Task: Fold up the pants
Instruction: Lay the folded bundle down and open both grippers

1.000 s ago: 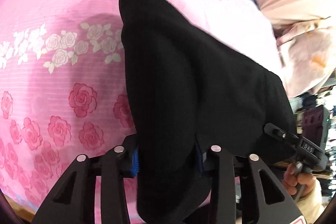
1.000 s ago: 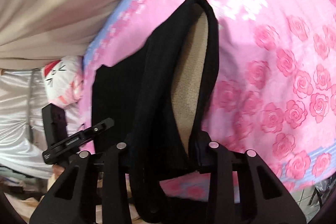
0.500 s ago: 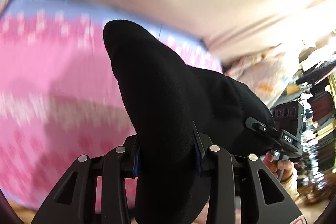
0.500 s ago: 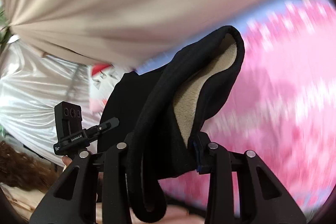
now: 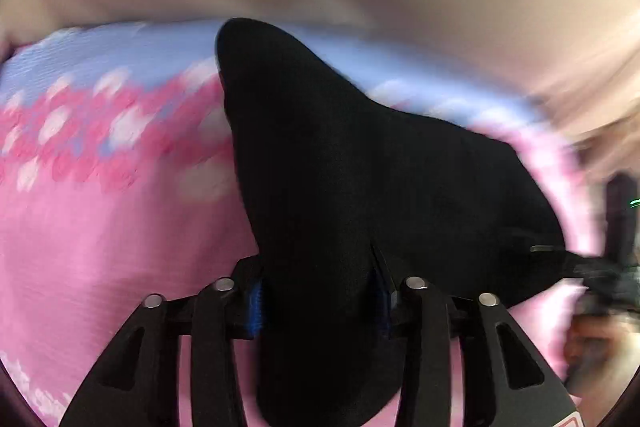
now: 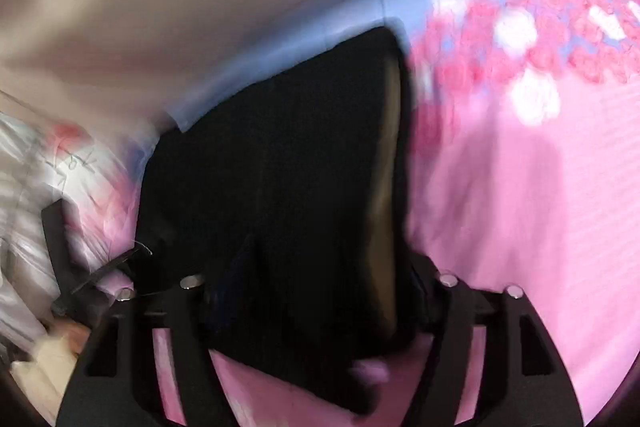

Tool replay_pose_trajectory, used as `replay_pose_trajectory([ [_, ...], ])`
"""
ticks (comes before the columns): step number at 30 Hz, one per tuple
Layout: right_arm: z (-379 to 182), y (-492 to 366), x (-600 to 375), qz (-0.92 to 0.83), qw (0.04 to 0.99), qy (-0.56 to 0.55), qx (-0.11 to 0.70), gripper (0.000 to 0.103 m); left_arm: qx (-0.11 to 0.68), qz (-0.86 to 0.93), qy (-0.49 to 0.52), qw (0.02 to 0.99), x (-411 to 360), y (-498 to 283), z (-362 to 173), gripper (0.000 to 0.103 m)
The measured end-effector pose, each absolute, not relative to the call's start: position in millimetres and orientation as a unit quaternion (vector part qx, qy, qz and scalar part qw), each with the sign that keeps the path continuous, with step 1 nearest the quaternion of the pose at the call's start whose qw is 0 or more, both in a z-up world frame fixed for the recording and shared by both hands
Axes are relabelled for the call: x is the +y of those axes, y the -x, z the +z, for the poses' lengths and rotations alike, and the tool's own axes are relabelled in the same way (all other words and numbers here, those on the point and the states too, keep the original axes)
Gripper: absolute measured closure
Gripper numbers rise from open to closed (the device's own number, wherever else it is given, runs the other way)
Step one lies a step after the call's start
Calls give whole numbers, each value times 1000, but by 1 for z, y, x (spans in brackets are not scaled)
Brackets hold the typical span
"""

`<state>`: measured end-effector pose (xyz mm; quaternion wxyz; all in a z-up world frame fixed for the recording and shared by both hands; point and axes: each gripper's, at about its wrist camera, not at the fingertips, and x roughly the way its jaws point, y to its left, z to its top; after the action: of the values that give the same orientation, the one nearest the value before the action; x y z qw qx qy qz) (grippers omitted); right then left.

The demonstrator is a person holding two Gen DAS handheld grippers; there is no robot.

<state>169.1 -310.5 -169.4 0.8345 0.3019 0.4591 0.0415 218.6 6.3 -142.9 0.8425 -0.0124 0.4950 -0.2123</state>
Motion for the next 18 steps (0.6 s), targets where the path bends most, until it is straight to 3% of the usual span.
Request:
replay_pose_trajectory([
  [3,-137,-142,-330,-16,836,-328,439,33,476,-231,41,847,22,-213,-136,45],
  [4,-122,-130,-334,-35,838,-331,433,30,479,-229,50,846,28,-211,-128,46],
  [5,-99,-115,-335,-61,844,-318,428,20,476,-208,49,853,37,-205,-110,46],
  [7,-64,-97,-326,-85,860,-269,425,15,458,-175,16,871,43,-190,-76,45],
  [8,-44,-88,-313,-98,868,-229,429,13,441,-150,-24,885,45,-178,-51,43],
  [10,-24,-78,-298,-104,877,-178,434,8,406,-103,-90,904,42,-154,-12,15],
  [13,-7,-68,-260,-106,881,-115,446,6,368,-83,-135,916,27,-124,31,14],
  [18,5,-76,-218,-114,888,-79,438,6,373,-95,-131,914,3,-96,55,13],
])
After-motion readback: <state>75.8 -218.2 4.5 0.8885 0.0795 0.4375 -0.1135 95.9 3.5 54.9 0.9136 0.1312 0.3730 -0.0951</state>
